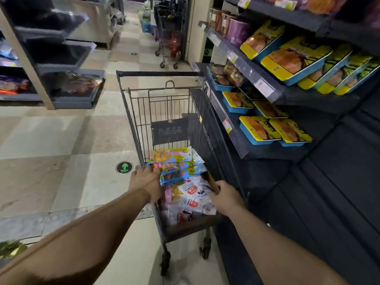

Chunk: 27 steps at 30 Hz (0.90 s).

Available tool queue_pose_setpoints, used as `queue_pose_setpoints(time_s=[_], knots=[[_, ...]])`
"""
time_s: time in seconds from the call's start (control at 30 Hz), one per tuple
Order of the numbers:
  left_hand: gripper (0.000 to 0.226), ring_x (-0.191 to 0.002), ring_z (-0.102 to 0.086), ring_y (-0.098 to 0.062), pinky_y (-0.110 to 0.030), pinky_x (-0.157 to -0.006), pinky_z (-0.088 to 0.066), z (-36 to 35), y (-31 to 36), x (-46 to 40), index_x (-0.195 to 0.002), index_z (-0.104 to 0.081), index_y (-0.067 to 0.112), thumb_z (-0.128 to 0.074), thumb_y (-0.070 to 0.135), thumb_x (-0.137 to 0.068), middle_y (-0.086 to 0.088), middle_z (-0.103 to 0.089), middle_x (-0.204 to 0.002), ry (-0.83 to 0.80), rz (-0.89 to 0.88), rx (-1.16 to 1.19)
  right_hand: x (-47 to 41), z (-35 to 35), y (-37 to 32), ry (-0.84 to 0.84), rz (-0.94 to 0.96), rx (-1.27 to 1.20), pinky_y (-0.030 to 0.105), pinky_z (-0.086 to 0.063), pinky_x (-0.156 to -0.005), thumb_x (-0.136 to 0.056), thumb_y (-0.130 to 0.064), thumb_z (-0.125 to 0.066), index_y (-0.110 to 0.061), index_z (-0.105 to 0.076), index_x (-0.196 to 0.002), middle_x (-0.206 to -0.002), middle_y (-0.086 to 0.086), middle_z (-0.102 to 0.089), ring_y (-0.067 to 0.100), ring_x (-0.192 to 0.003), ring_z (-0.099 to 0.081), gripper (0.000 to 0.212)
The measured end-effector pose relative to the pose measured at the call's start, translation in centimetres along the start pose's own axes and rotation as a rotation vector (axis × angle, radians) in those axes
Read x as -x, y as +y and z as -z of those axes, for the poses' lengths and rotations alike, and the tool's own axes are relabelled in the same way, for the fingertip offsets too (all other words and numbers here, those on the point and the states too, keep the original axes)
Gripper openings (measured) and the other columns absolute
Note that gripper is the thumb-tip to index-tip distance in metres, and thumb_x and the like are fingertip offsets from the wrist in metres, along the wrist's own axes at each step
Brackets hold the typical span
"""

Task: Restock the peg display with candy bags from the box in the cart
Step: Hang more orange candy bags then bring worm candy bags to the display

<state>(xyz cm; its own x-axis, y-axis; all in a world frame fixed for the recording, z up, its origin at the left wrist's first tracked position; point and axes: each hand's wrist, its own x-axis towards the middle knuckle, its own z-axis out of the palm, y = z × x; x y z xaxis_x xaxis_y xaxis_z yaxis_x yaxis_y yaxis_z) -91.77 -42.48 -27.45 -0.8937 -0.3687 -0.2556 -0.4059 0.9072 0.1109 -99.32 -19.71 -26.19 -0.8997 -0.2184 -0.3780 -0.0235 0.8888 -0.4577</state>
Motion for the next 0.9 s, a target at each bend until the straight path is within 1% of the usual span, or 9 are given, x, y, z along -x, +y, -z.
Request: queue_pose_setpoints(time_s=[0.13, 0.23, 0.37, 0.5, 0.6, 0.67, 0.77, 0.83, 0.9], knots=[[0.066, -0.134, -0.042, -0.033, -0.041, -0.11, -0.033, 1.0, 0.3, -5.3, -0.143, -0.042, 0.029, -0.052, 0.064, -0.088, -0.008, -0.048, -0.143, -0.023, 0.002, -0.008, -5.7, 2.4, -0.7, 0.006, -0.029, -0.01, 0.035, -0.047, -0.095, -0.095, -0.034, -0.058, -0.018, -0.053, -0.133, -0.136, 0.006, -0.058, 0.028, -0.122, -0.056, 0.041], [0.07, -0.137, -0.041, -0.031, -0.042, -0.113, -0.031, 1.6, 0.2, -9.5, -0.146, -0.04, 0.029, -0.054, 0.064, -0.087, -0.007, -0.047, -0.146, -0.016, 0.006, -0.025, -9.4, 3.6, -1.4, -0.005, -0.018, -0.03, 0.034, -0.045, -0.096, -0.096, -0.032, -0.058, -0.017, -0.048, -0.141, -0.141, 0.007, -0.055, 0.028, -0.125, -0.054, 0.048], [0.074, -0.142, -0.035, -0.03, -0.047, -0.116, -0.027, 0.4, 1.0, -14.1, -0.152, -0.034, 0.026, -0.055, 0.061, -0.09, -0.008, -0.038, -0.155, -0.124, -0.028, -0.043, -12.6, 4.0, -1.3, -0.063, -0.065, -0.084, 0.033, -0.045, -0.098, -0.098, -0.036, -0.056, -0.019, -0.042, -0.146, -0.144, 0.006, -0.052, 0.026, -0.127, -0.052, 0.053], [0.068, -0.137, -0.042, -0.032, -0.046, -0.112, -0.034, -1.1, 1.2, -19.9, -0.148, -0.039, 0.027, -0.056, 0.058, -0.09, -0.007, -0.044, -0.151, -0.168, -0.096, -0.104, -15.7, 3.2, -0.5, -0.13, -0.157, -0.191, 0.03, -0.045, -0.091, -0.096, -0.035, -0.06, -0.017, -0.044, -0.144, -0.137, 0.007, -0.056, 0.023, -0.115, -0.057, 0.054], [0.063, -0.136, -0.042, -0.035, -0.044, -0.109, -0.038, -2.9, 0.8, -24.6, -0.145, -0.041, 0.025, -0.056, 0.055, -0.092, -0.01, -0.043, -0.151, -0.237, -0.135, -0.09, -18.0, 1.5, 0.1, -0.157, -0.239, -0.27, 0.032, -0.048, -0.093, -0.095, -0.034, -0.063, -0.015, -0.05, -0.139, -0.13, 0.007, -0.061, 0.021, -0.111, -0.059, 0.05], [0.066, -0.138, -0.04, -0.035, -0.045, -0.11, -0.037, -4.2, 0.0, -27.8, -0.146, -0.04, 0.026, -0.059, 0.055, -0.09, -0.011, -0.039, -0.154, -0.269, -0.16, -0.08, -19.2, -0.3, -0.2, -0.168, -0.324, -0.321, 0.028, -0.048, -0.086, -0.096, -0.03, -0.063, -0.014, -0.053, -0.137, -0.129, 0.007, -0.062, 0.019, -0.108, -0.06, 0.046], [0.084, -0.147, -0.025, -0.038, -0.051, -0.117, -0.029, -5.9, -1.5, -33.0, -0.154, -0.025, 0.026, -0.063, 0.059, -0.087, -0.012, -0.019, -0.164, -0.343, -0.224, -0.112, -20.7, -3.6, -1.1, -0.17, -0.444, -0.398, 0.027, -0.046, -0.076, -0.097, -0.023, -0.062, -0.011, -0.057, -0.132, -0.125, 0.008, -0.065, 0.017, -0.099, -0.06, 0.038], [0.104, -0.152, -0.011, -0.039, -0.054, -0.121, -0.02, -7.2, -2.3, -36.2, -0.158, -0.01, 0.026, -0.062, 0.071, -0.08, -0.011, -0.006, -0.166, -0.43, -0.26, -0.14, -21.9, -5.9, -1.6, -0.177, -0.494, -0.401, 0.033, -0.05, -0.085, -0.093, -0.028, -0.066, -0.014, -0.063, -0.125, -0.118, 0.007, -0.069, 0.017, -0.099, -0.063, 0.034], [0.114, -0.153, 0.001, -0.038, -0.056, -0.122, -0.015, -9.1, -3.1, -38.5, -0.159, 0.002, 0.027, -0.061, 0.076, -0.077, -0.01, 0.006, -0.167, -0.504, -0.303, -0.197, -22.9, -7.8, -2.4, -0.21, -0.518, -0.413, 0.031, -0.049, -0.095, -0.093, -0.028, -0.066, -0.017, -0.063, -0.123, -0.121, 0.005, -0.066, 0.021, -0.113, -0.063, 0.032]])
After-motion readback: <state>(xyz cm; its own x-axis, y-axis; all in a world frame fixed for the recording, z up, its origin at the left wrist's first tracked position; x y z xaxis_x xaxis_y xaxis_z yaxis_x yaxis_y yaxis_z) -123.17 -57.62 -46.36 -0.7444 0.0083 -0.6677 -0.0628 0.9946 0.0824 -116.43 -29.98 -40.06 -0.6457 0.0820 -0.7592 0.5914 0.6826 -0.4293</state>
